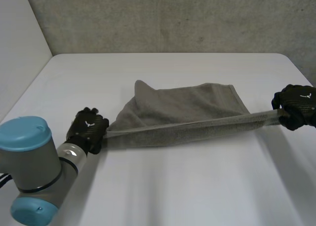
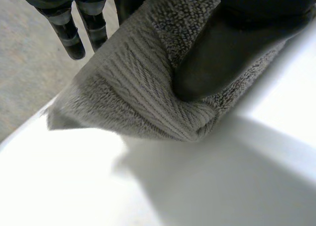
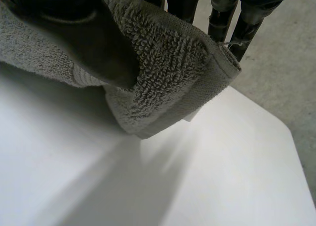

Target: Fold the towel.

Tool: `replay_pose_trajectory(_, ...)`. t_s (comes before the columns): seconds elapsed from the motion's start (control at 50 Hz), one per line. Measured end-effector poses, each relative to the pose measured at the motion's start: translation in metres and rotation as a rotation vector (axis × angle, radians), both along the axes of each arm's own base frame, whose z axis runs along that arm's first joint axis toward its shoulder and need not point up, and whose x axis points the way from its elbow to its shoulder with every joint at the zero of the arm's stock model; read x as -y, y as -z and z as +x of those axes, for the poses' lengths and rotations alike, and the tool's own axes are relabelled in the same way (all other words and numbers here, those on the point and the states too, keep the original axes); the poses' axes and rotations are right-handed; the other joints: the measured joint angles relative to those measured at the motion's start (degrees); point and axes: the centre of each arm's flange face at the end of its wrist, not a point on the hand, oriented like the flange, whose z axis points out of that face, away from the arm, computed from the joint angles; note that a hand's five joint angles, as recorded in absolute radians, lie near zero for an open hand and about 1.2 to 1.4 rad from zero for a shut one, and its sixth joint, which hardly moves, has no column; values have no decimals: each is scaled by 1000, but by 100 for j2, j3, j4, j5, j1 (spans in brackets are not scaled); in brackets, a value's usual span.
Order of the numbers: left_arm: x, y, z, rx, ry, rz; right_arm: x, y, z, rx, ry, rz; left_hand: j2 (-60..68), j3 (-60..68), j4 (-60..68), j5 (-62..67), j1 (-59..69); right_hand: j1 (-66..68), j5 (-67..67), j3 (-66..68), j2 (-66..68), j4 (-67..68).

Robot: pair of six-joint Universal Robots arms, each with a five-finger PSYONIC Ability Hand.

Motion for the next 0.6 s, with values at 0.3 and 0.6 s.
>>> replay_pose_trajectory(0.3, -2, -101, 36, -83, -54, -183, -21, -44, -8, -30, -93, -23, 11, 0, 0, 0, 0, 0, 0, 0, 63, 0)
replay_pose_trajectory(0.6, 41, -128, 34, -122, 14, -241, -1, -70, 14, -66, -166, -134, 45, 0, 0, 55, 1, 0, 0, 0, 92, 0)
